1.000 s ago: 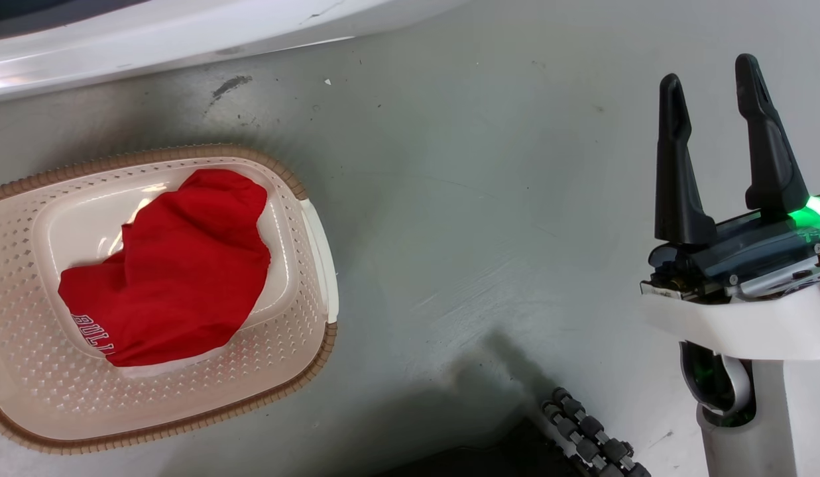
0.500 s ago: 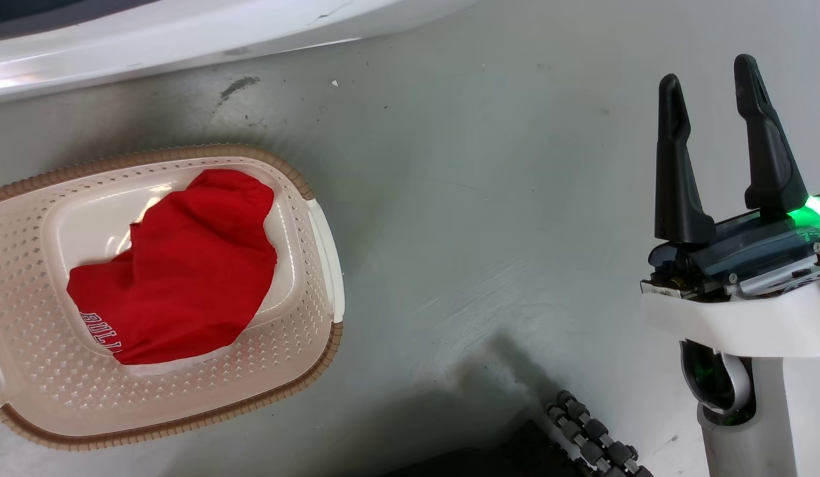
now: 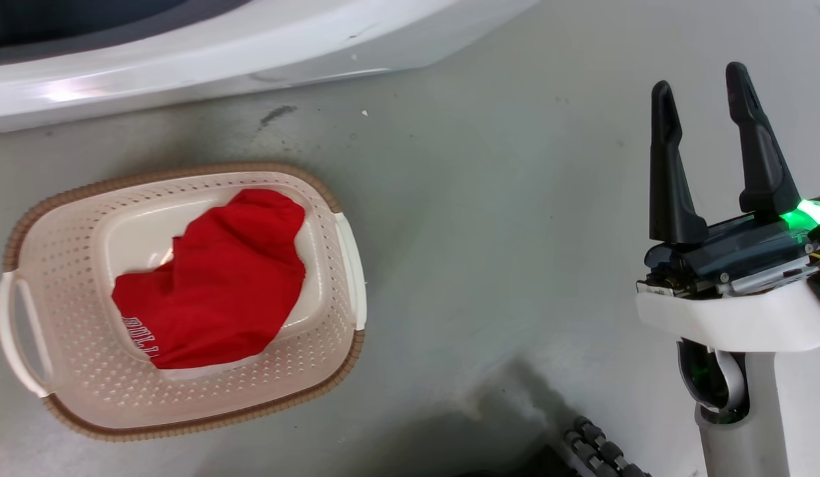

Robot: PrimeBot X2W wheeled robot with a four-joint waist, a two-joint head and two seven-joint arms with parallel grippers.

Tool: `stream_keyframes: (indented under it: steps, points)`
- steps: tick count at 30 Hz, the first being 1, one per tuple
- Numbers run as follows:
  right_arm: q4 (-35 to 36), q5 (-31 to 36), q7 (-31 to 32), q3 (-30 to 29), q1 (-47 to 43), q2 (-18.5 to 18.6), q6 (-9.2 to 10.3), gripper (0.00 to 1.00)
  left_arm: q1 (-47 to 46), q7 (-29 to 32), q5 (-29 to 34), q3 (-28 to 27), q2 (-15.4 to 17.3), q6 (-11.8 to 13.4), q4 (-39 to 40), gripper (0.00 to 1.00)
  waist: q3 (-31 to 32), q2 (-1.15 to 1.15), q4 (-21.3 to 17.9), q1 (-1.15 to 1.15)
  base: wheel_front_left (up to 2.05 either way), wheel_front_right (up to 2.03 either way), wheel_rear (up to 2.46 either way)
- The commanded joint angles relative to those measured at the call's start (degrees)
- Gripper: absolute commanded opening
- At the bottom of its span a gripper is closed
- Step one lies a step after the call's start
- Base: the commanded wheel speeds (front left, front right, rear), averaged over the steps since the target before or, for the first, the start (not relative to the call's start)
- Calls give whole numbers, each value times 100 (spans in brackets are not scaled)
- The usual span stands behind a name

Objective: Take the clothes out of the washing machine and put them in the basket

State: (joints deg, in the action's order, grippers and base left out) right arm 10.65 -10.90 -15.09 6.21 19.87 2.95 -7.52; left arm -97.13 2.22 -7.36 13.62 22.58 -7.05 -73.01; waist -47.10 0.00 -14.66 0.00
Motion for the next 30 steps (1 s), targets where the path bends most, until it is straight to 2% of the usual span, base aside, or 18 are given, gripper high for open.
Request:
stream_keyframes:
  steps: [1,9,17,30]
  points:
    - [-24,74,-11,7,-34,-13,5,100,152,-161,-70,9,-69,-16,-9,0,121,0,106,0,0,0,0]
    - [-120,213,-11,32,-158,-12,5,100,888,-935,-324,113,-344,-35,-14,0,660,0,321,0,0,0,0]
    - [-226,342,-11,14,-360,-11,5,100,1749,-1437,-757,401,-574,-35,157,0,1239,0,505,0,0,0,0]
    - [-434,541,-11,80,-996,-12,5,100,3542,-1747,-1471,1053,-567,-37,1292,0,2332,0,844,0,0,0,0]
